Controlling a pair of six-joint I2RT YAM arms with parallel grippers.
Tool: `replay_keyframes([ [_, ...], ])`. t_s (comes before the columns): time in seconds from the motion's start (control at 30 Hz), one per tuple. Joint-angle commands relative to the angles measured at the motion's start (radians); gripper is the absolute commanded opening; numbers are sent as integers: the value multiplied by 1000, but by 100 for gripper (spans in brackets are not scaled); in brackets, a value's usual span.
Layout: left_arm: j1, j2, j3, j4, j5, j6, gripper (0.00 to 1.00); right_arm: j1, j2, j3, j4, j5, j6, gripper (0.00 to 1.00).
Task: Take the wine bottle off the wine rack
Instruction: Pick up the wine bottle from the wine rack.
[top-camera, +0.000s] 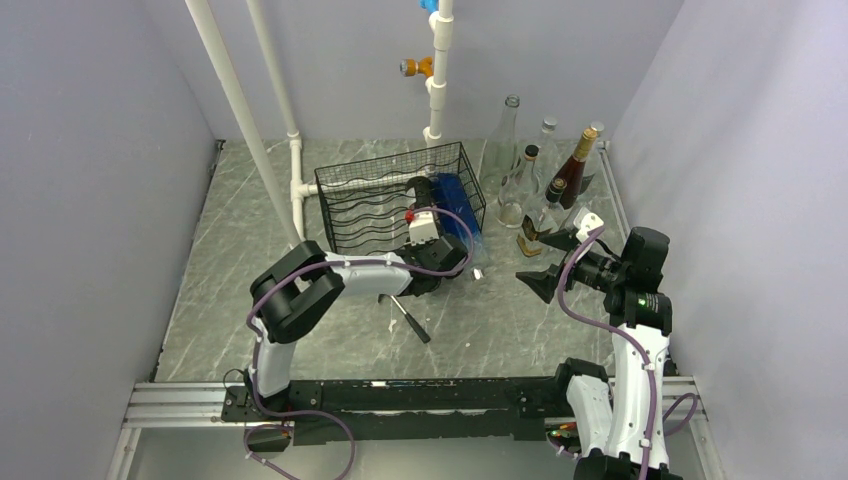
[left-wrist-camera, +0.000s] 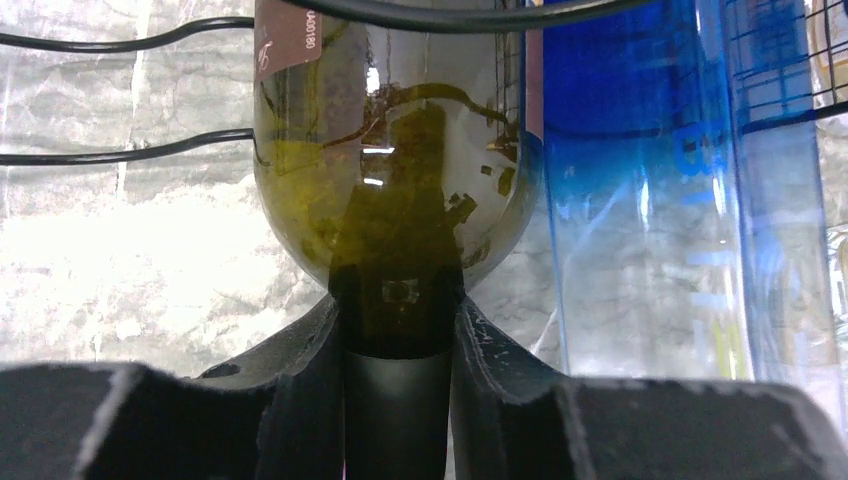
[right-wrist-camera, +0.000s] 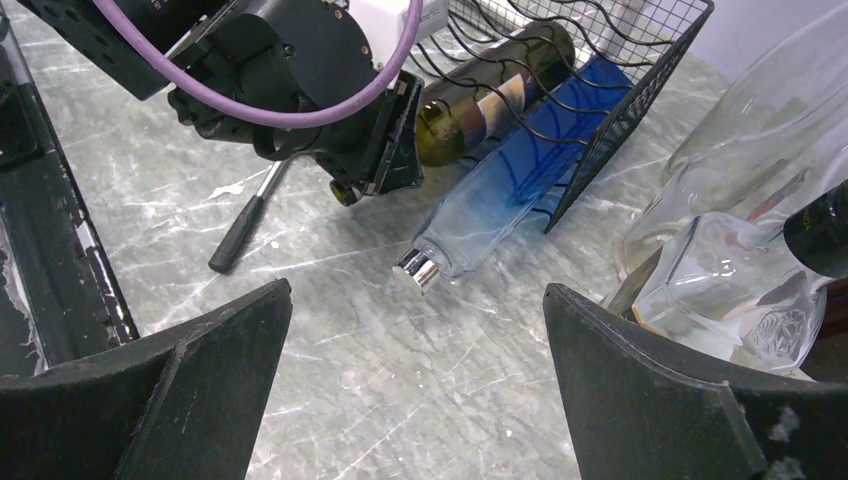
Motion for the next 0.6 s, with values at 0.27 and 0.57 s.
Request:
replay_keyframes([
  [0.27,-36,-104,-44,-53,-65,-85,0,-4,-9,-5,33,-3,-2,100],
  [0.57,-80,-232,-120,-71,-102,-108,0,-4,-7,-5,33,-2,-3,100],
])
